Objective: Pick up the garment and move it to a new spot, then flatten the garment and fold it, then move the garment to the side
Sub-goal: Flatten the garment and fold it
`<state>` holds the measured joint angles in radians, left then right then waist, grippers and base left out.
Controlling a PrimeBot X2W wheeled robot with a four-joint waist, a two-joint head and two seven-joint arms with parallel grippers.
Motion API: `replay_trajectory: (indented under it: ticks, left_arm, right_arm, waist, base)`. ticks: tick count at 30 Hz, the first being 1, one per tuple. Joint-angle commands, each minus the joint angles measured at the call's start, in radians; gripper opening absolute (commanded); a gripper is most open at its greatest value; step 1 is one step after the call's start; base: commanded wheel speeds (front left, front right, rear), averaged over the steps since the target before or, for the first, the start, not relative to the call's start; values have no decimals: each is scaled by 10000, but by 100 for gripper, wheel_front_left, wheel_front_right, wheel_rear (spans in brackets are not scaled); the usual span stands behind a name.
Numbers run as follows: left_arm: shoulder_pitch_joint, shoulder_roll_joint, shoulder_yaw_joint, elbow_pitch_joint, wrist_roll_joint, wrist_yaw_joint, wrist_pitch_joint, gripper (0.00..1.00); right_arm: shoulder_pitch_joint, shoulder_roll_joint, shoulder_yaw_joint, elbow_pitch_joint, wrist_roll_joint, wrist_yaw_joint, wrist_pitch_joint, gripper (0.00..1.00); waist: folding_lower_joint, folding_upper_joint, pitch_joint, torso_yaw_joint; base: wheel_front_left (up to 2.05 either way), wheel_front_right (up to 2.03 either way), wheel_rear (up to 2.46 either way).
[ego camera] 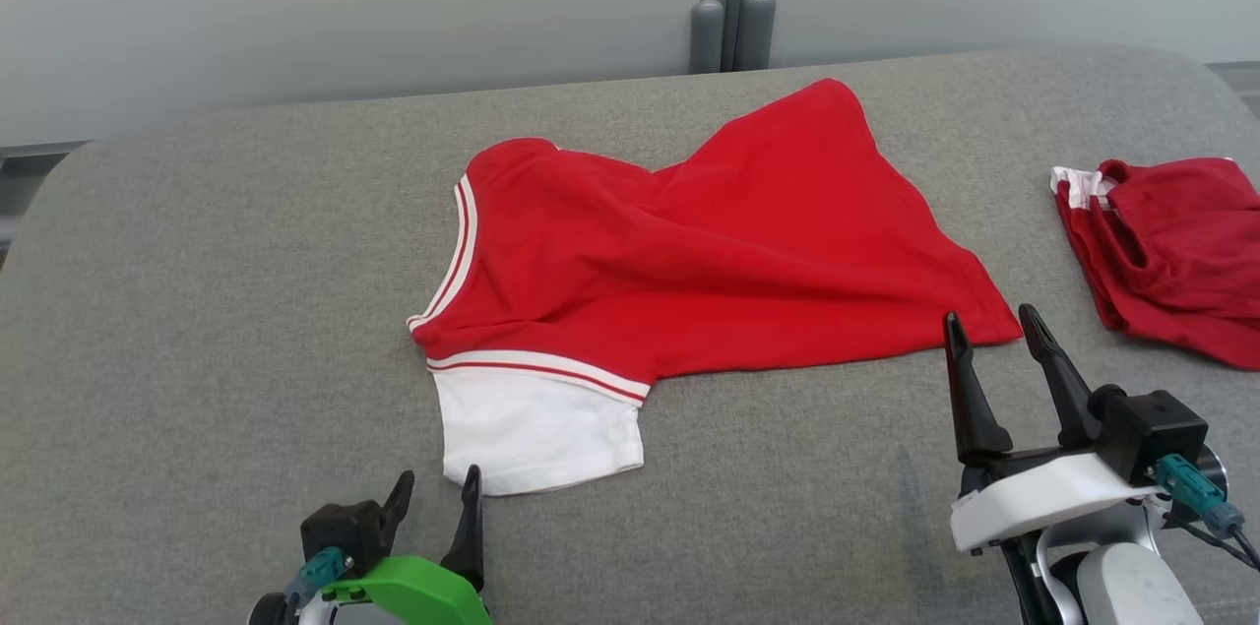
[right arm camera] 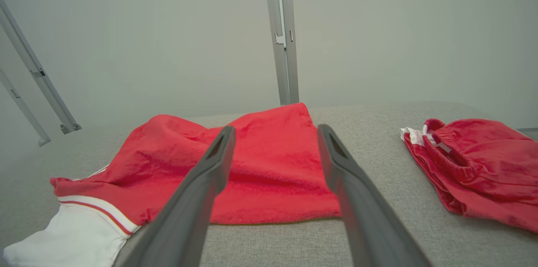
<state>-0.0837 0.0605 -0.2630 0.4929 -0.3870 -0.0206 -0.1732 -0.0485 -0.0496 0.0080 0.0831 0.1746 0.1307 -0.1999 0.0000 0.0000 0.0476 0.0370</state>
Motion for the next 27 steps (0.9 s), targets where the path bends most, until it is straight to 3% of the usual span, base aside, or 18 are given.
replay_trajectory:
  ticks: [1,13,27]
  left_arm:
    - [-195,62,9,84,-109,-72,-59,100]
    - [-1306,9,-99,2147,-427,-610,-598,100]
    - [-1392,-45,-348,2568,-757,-997,-922,100]
  right_arm:
    - [-122,-23,-18,-13,43,1,6,100]
    - [-326,-23,-97,-61,-65,1,27,100]
    - [-316,-23,-216,-37,-26,1,-33,100]
  waist:
    - [0,0,78,-74]
    - [0,0,477,-456]
    - [0,0,500,-488]
  base:
    - [0,0,0]
    - [0,0,0]
    - [0,0,0]
